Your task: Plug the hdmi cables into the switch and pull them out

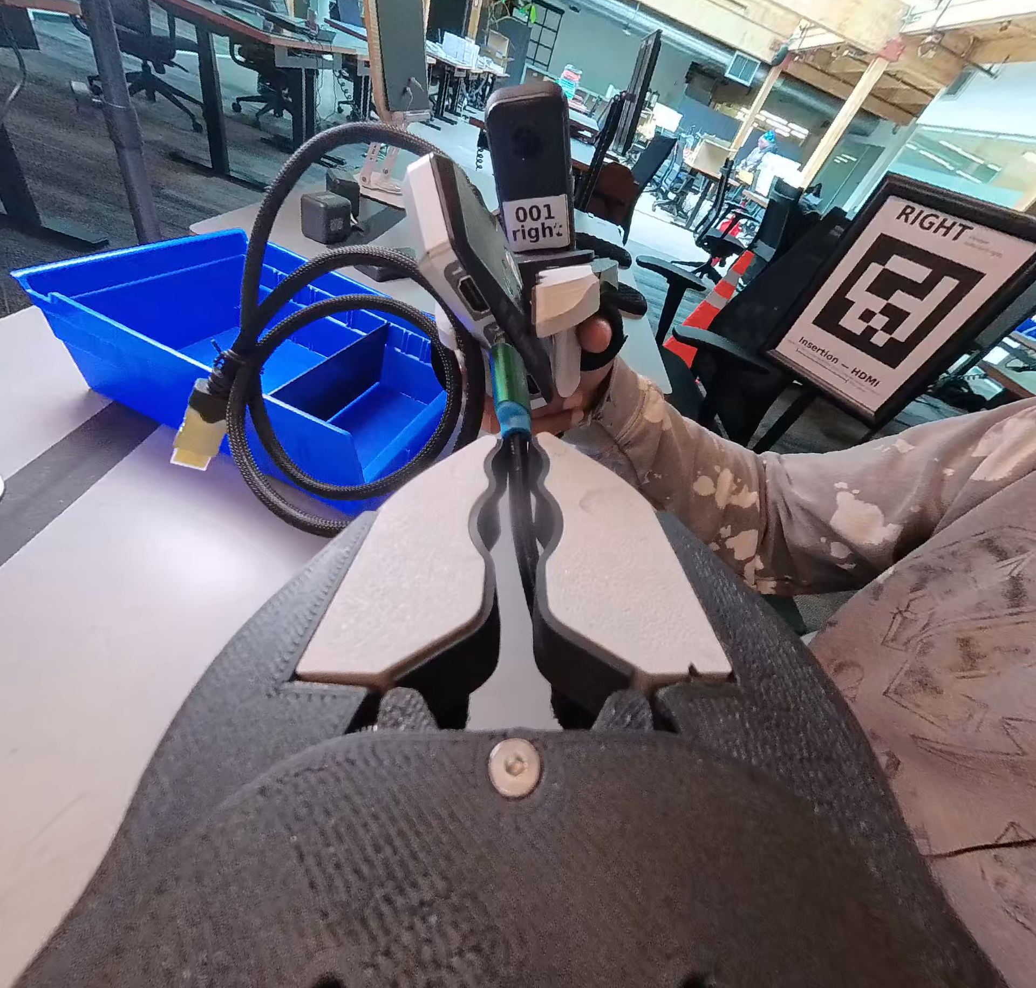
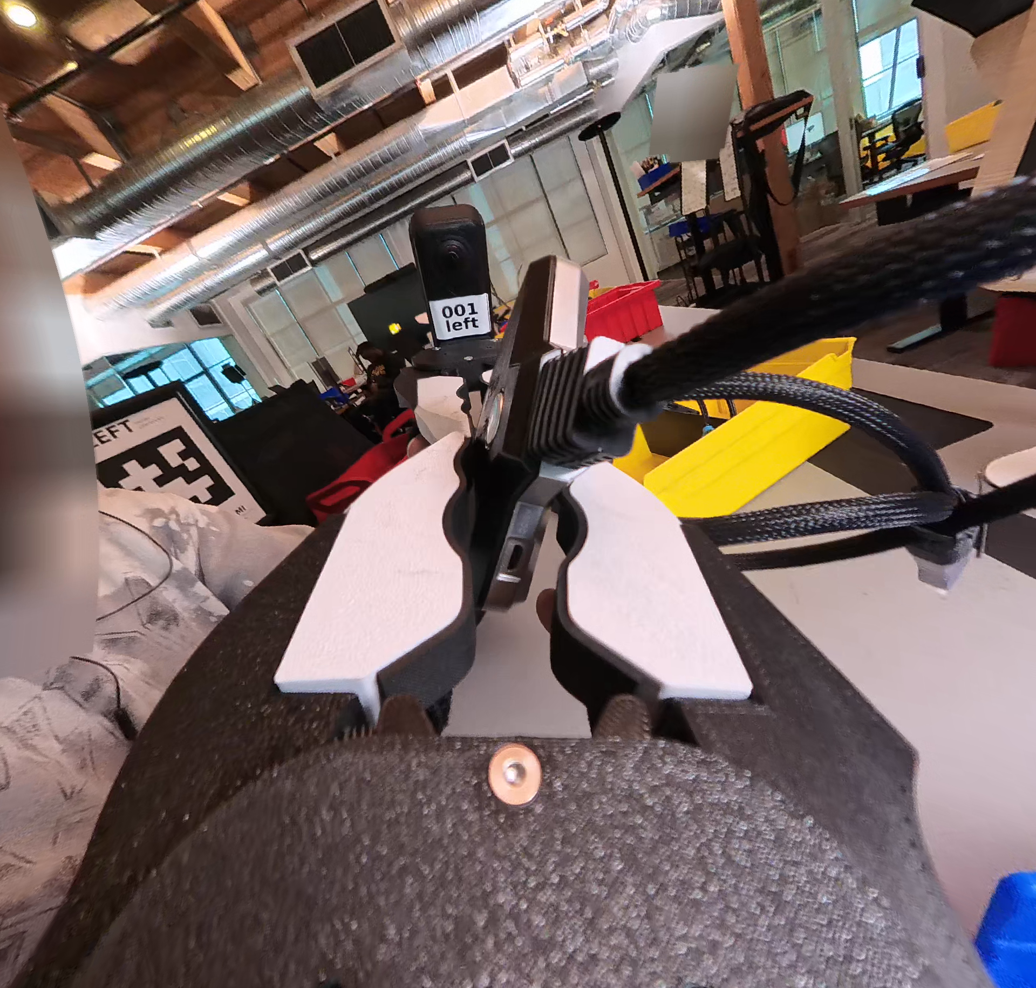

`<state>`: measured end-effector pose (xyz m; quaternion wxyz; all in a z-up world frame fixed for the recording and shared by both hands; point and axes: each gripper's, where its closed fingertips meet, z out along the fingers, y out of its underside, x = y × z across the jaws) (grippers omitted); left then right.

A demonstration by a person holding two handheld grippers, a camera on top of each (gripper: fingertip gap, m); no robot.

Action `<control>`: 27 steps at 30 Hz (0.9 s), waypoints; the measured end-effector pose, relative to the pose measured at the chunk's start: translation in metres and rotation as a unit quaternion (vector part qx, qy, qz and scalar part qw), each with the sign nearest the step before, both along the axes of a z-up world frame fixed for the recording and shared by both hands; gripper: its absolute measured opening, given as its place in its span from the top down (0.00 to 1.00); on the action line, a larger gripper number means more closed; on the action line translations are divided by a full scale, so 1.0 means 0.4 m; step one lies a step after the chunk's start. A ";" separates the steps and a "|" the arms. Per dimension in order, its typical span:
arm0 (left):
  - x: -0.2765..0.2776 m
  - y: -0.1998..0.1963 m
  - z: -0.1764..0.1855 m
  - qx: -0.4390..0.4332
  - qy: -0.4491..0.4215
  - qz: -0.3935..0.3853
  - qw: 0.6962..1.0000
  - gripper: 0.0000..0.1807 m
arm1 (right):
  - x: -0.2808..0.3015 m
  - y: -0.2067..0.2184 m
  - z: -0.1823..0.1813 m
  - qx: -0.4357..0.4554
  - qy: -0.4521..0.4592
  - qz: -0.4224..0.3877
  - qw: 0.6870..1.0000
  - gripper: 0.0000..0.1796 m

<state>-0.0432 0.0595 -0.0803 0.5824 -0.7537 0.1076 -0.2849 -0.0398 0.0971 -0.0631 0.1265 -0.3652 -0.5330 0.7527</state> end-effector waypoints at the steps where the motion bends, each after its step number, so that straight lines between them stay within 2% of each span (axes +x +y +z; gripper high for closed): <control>1: -0.002 0.001 0.000 -0.003 -0.004 0.003 1.000 0.96 | -0.001 0.001 0.000 -0.003 0.001 0.000 1.000 0.85; 6: -0.013 0.005 -0.002 -0.012 -0.028 0.009 1.000 0.96 | -0.011 0.004 -0.010 -0.017 -0.005 -0.001 1.000 0.85; 11: -0.010 0.006 -0.027 -0.023 0.008 0.005 1.000 0.96 | -0.002 -0.006 -0.033 0.004 -0.026 0.021 0.999 0.87; 15: 0.003 -0.001 -0.057 -0.043 0.036 -0.021 0.998 0.96 | 0.016 -0.026 -0.059 0.064 -0.051 0.036 0.996 0.88; 18: 0.016 -0.015 -0.071 -0.042 0.061 -0.053 0.996 0.96 | 0.029 -0.047 -0.076 0.066 -0.070 0.068 0.993 0.88; 23: 0.019 -0.019 -0.095 -0.053 0.039 -0.083 0.994 0.97 | 0.033 -0.049 -0.104 0.065 -0.091 0.087 0.990 0.88; 27: 0.011 -0.012 -0.088 -0.039 0.027 -0.081 0.996 0.96 | 0.022 -0.044 -0.089 0.065 -0.078 0.068 0.992 0.88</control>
